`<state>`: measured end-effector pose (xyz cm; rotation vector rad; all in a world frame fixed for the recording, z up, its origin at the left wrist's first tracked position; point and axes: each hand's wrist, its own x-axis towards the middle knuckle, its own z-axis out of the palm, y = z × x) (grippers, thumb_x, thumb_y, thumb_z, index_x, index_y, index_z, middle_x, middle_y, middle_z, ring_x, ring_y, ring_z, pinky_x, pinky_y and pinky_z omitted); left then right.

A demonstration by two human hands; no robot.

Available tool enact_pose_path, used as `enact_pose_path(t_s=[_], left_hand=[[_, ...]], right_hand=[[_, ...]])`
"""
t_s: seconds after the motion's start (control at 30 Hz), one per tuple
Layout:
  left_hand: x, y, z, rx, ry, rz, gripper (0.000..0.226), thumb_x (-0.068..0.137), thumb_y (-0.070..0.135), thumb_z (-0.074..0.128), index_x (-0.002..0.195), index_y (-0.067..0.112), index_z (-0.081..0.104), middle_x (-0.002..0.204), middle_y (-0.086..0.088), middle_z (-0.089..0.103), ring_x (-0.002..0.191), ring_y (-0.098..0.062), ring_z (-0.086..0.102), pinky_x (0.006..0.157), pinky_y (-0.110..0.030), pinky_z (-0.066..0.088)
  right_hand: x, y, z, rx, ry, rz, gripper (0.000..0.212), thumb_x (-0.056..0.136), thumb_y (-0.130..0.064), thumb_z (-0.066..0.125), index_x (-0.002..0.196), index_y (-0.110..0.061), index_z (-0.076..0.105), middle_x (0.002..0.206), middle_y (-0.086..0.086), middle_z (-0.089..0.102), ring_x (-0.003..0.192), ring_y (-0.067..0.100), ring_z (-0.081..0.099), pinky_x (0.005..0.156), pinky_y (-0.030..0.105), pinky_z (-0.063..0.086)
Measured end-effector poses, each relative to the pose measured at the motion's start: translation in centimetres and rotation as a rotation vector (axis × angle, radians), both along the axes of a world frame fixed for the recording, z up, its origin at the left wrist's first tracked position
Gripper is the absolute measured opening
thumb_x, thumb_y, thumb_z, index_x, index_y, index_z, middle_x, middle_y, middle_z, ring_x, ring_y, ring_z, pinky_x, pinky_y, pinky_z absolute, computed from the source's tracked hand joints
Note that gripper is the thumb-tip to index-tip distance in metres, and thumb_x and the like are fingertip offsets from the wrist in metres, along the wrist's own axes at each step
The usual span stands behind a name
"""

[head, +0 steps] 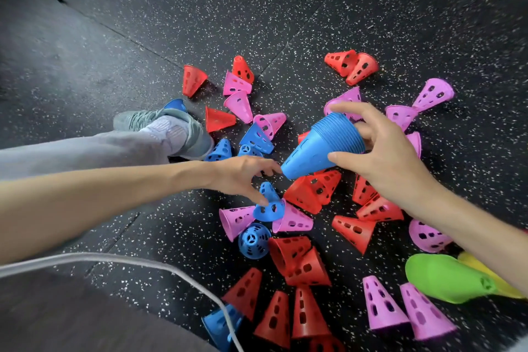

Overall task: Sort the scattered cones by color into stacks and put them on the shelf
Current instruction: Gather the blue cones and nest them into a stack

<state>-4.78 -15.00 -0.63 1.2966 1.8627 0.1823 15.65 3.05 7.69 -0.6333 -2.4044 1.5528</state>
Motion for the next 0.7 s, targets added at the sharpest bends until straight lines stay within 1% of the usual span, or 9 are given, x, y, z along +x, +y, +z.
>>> enact_pose_path(t_s=[0.07,0.13,0.17,0.3,0.43,0.53,0.6,0.67,0.7], left_hand=[[0.2,-0.5,-1.3,-0.027,0.013,0.010,0.069,0.085,0.036,0.083,0.142,0.026,0.045,0.131,0.007,0.052,0.121,-0.012,0.050,0.081,-0.013,0.035],[0.2,-1.1,-2.4,-0.048,0.011,0.027,0.077,0.085,0.039,0.082,0.148,0.025,0.041,0.144,0.003,0.052,0.128,-0.013,0.050,0.094,-0.019,0.038],[0.2,-1.3,-2.8,-0.062,0.000,0.037,0.079,0.085,0.041,0.081,0.150,0.025,0.039,0.146,0.001,0.052,0.131,-0.014,0.050,0.099,-0.023,0.040],[0.2,-1.4,-3.2,-0.110,-0.024,0.070,0.082,0.085,0.049,0.079,0.152,0.030,0.036,0.141,-0.005,0.058,0.120,-0.014,0.057,0.097,-0.027,0.043],[0.2,-1.2,-2.5,-0.110,-0.003,0.099,0.085,0.081,0.057,0.080,0.150,0.033,0.037,0.133,-0.002,0.060,0.113,-0.019,0.063,0.099,-0.033,0.050],[0.1,-0.7,-2.0,0.005,-0.002,0.201,0.078,0.080,0.059,0.079,0.144,0.031,0.046,0.129,0.000,0.061,0.110,-0.017,0.065,0.101,-0.036,0.051],[0.1,-0.2,-1.6,0.094,-0.022,0.286,0.079,0.074,0.069,0.077,0.139,0.033,0.050,0.124,0.001,0.063,0.106,-0.015,0.066,0.099,-0.038,0.053],[0.1,0.0,-1.3,0.179,-0.055,0.394,0.081,0.066,0.079,0.069,0.132,0.036,0.054,0.117,0.003,0.065,0.099,-0.009,0.067,0.095,-0.035,0.054],[0.2,0.1,-1.1,0.220,-0.068,0.447,0.079,0.065,0.080,0.068,0.130,0.036,0.056,0.114,0.005,0.066,0.095,-0.006,0.067,0.091,-0.033,0.054]], right_hand=[[0.3,0.2,-0.2,-0.005,-0.015,-0.013,0.063,0.085,-0.007,0.077,0.130,-0.045,0.055,0.116,-0.003,0.072,0.119,0.020,0.062,0.103,0.048,0.048],[0.7,0.2,-0.3,-0.009,-0.030,-0.021,0.063,0.084,-0.009,0.078,0.130,-0.046,0.055,0.116,0.000,0.072,0.115,0.016,0.060,0.106,0.050,0.046],[0.9,0.2,-0.4,-0.010,-0.033,-0.026,0.064,0.084,-0.009,0.078,0.130,-0.046,0.055,0.114,0.000,0.073,0.113,0.014,0.061,0.106,0.051,0.046],[1.4,-0.1,-0.5,-0.009,-0.042,-0.020,0.062,0.083,-0.007,0.079,0.127,-0.044,0.056,0.103,-0.005,0.075,0.101,0.010,0.065,0.104,0.045,0.048],[1.5,-0.3,-0.4,-0.005,-0.042,-0.026,0.062,0.083,-0.009,0.079,0.128,-0.045,0.056,0.110,-0.007,0.073,0.107,0.011,0.062,0.104,0.043,0.048],[1.5,0.0,0.0,-0.003,-0.022,-0.056,0.060,0.083,-0.008,0.077,0.127,-0.044,0.057,0.111,-0.004,0.073,0.105,0.008,0.061,0.099,0.037,0.048],[1.5,0.4,0.3,0.015,-0.007,-0.087,0.058,0.084,-0.006,0.076,0.127,-0.041,0.058,0.115,-0.004,0.072,0.103,0.006,0.061,0.095,0.029,0.048],[1.6,0.7,0.8,0.011,0.020,-0.118,0.056,0.085,-0.002,0.074,0.126,-0.037,0.059,0.108,-0.003,0.074,0.086,0.005,0.065,0.081,0.021,0.050],[1.7,0.8,1.0,0.008,0.033,-0.132,0.055,0.085,-0.001,0.074,0.125,-0.036,0.059,0.104,-0.003,0.074,0.080,0.011,0.067,0.076,0.023,0.053]])
